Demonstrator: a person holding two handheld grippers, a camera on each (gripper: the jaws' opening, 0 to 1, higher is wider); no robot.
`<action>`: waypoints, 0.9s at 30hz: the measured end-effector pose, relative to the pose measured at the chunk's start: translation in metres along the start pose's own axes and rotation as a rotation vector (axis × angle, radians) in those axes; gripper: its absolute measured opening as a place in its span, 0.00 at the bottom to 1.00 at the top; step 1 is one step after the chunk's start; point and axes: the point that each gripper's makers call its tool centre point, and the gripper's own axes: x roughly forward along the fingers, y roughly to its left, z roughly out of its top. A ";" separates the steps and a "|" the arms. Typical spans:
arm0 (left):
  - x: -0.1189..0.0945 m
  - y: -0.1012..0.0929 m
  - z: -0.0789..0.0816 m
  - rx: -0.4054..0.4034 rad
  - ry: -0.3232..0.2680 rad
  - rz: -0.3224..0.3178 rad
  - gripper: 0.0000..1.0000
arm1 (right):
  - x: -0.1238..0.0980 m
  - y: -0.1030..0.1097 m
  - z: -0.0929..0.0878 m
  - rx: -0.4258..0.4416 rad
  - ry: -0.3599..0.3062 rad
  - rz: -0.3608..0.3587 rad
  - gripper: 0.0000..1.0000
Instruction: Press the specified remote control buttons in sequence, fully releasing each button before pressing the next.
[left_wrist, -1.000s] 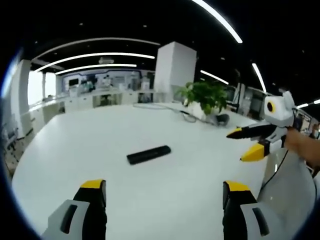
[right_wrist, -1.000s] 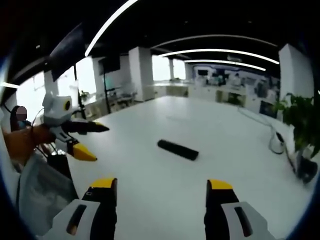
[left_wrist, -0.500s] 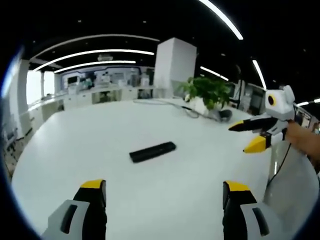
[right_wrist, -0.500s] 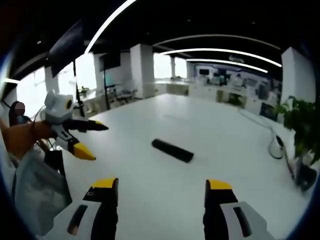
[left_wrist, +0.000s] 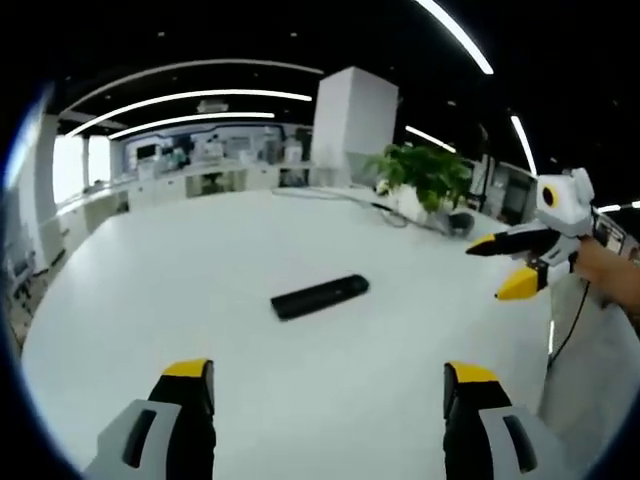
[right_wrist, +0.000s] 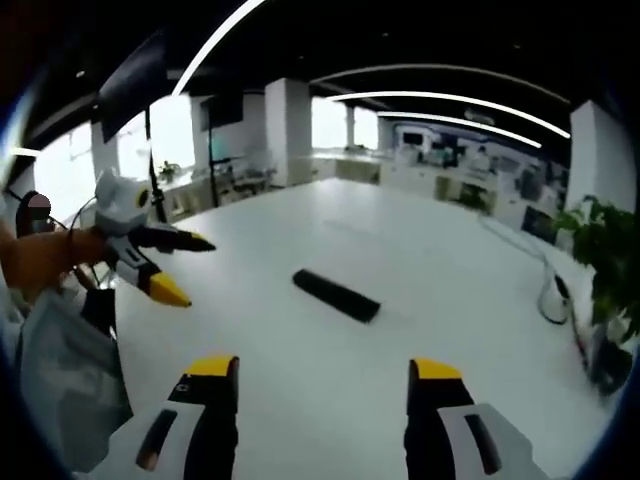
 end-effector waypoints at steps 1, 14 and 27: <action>0.002 0.002 0.000 0.000 0.002 -0.001 0.97 | 0.002 -0.001 0.000 -0.002 0.003 0.000 0.66; 0.020 0.014 -0.002 0.016 0.028 -0.004 0.94 | 0.014 -0.018 -0.007 -0.021 0.039 -0.004 0.64; 0.036 0.026 -0.003 0.042 0.052 -0.008 0.92 | 0.027 -0.032 -0.012 -0.033 0.061 -0.001 0.63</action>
